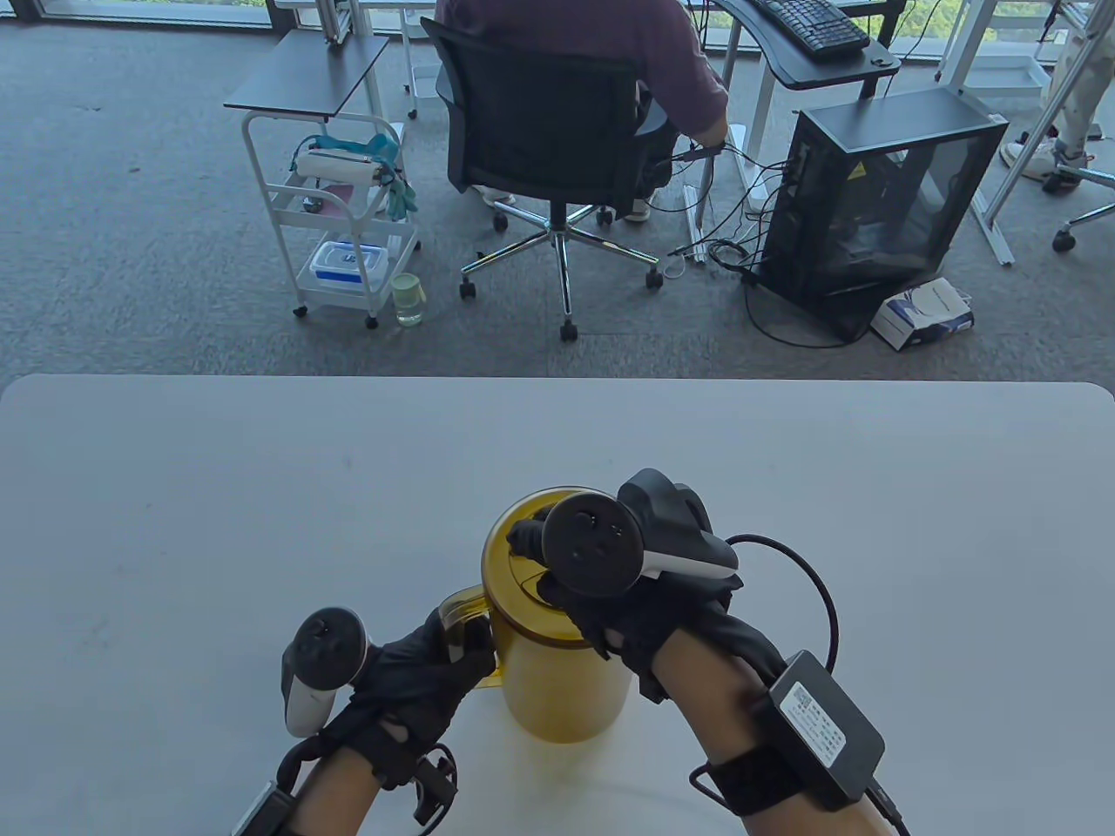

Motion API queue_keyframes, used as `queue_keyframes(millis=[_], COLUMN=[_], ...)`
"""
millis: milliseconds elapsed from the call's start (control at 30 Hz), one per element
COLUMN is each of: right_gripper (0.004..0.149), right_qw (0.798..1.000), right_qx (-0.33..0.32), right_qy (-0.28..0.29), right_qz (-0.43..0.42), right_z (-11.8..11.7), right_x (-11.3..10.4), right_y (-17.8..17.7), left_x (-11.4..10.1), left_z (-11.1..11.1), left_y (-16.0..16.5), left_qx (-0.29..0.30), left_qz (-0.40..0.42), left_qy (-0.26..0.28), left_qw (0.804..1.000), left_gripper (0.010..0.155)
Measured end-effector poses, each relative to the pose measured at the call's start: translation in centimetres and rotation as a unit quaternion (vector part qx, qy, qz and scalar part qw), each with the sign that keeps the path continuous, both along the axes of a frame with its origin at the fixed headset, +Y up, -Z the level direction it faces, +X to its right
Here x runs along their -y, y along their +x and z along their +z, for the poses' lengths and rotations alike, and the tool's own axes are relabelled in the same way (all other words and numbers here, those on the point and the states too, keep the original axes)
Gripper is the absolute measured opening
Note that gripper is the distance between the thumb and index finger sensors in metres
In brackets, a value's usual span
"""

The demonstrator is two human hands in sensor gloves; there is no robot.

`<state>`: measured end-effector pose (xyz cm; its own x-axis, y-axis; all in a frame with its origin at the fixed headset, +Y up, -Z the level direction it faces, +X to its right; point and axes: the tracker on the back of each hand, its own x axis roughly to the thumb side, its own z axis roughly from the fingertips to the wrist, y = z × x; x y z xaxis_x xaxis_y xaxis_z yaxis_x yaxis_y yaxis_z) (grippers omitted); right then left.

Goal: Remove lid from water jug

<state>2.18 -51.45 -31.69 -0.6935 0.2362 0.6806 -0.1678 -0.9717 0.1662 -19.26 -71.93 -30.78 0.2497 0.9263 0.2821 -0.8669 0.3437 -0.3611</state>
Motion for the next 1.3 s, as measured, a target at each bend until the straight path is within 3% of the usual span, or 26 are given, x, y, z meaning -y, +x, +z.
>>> queue_keyframes(millis=[267,467,567,733,933,1167,1300], right_gripper=[0.059,0.058,0.058,0.058,0.058,0.058,0.058], right_qw=[0.999,0.992,0.986,0.980,0.968,0.960,0.962], right_qx=[-0.030,-0.019,0.012,0.077,0.159,0.223,0.226], right_qy=[0.017,0.060,0.120,0.143,0.160,0.132,0.104], right_qz=[-0.023,-0.108,-0.114,-0.114,-0.107,-0.108,-0.116], right_z=[-0.3,0.6,1.3,2.1,2.4,2.2,2.2], right_x=[-0.2,-4.7,-7.1,-7.8,-5.0,1.8,7.2], right_y=[0.5,2.8,5.2,9.4,14.1,17.5,17.6], left_x=[-0.2,-0.2,-0.2,-0.2,-0.2,-0.3,-0.3], left_z=[-0.1,0.0,-0.1,0.0,0.0,0.0,0.0], left_y=[0.3,0.2,0.2,0.2,0.2,0.2,0.2], left_qx=[-0.010,-0.015,-0.012,-0.011,-0.013,-0.013,-0.014], left_qz=[-0.019,-0.021,-0.022,-0.020,-0.019,-0.019,-0.020], left_qy=[0.002,0.003,0.002,0.001,0.001,-0.002,-0.003], left_qw=[1.000,1.000,1.000,1.000,1.000,1.000,1.000], left_gripper=[0.041,0.041,0.041,0.041,0.041,0.041,0.041])
